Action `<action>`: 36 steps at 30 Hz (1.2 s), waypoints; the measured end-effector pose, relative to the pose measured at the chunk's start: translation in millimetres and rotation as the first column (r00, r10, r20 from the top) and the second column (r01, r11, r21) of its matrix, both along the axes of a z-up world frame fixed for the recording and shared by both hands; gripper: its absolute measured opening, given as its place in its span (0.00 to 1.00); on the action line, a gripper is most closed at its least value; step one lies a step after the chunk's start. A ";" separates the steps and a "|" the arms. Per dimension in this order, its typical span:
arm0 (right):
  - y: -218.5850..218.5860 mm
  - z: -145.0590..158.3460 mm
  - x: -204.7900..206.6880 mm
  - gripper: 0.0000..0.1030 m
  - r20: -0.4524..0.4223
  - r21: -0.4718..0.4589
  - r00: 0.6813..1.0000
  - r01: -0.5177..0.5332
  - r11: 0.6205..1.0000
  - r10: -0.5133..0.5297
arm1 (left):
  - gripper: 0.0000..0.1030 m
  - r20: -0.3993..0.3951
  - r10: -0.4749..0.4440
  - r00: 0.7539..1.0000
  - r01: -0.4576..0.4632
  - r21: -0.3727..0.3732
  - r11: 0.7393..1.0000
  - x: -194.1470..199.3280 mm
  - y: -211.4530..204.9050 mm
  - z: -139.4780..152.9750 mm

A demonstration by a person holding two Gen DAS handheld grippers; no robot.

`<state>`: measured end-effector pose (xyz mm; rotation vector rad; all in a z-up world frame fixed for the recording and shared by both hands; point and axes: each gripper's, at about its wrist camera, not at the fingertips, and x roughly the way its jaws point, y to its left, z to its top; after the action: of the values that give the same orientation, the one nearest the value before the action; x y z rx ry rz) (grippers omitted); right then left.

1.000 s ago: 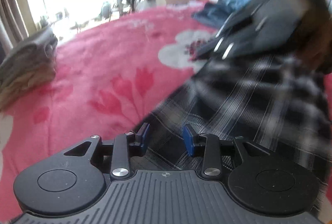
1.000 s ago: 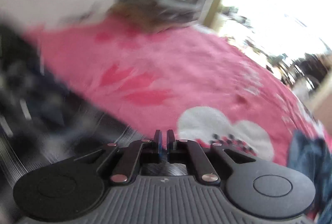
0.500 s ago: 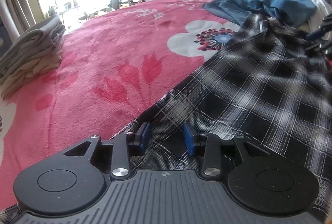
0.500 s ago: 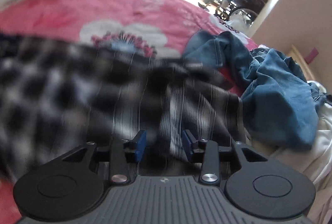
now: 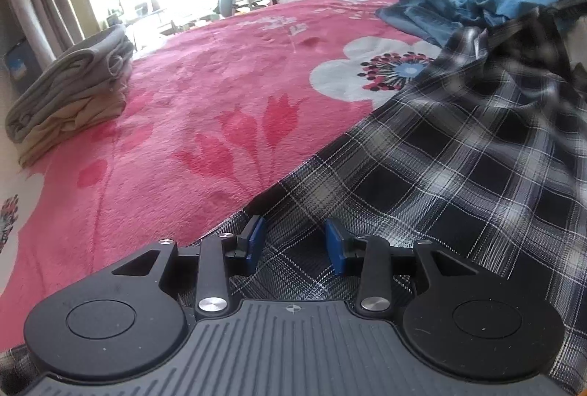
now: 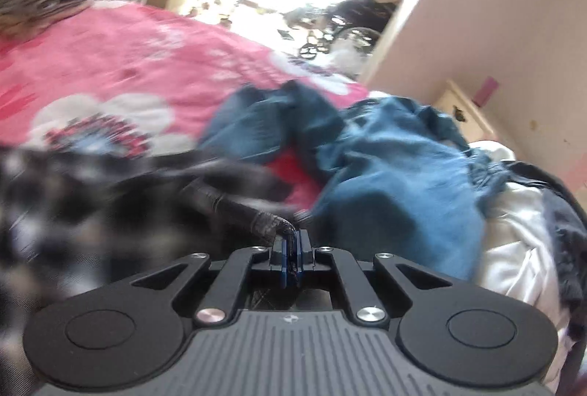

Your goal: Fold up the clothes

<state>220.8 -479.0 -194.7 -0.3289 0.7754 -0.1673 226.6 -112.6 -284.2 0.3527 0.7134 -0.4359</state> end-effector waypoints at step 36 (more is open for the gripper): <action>31.9 -71.5 146.7 0.40 -0.651 -0.251 0.667 -0.638 0.728 0.361 | 0.38 0.160 0.055 0.986 -0.058 0.010 0.998 -18.1 -8.5 -12.8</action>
<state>367.5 -447.2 -266.2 -1.0919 1.2000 0.3237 208.6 -121.1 -296.9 0.3762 0.5688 -0.3444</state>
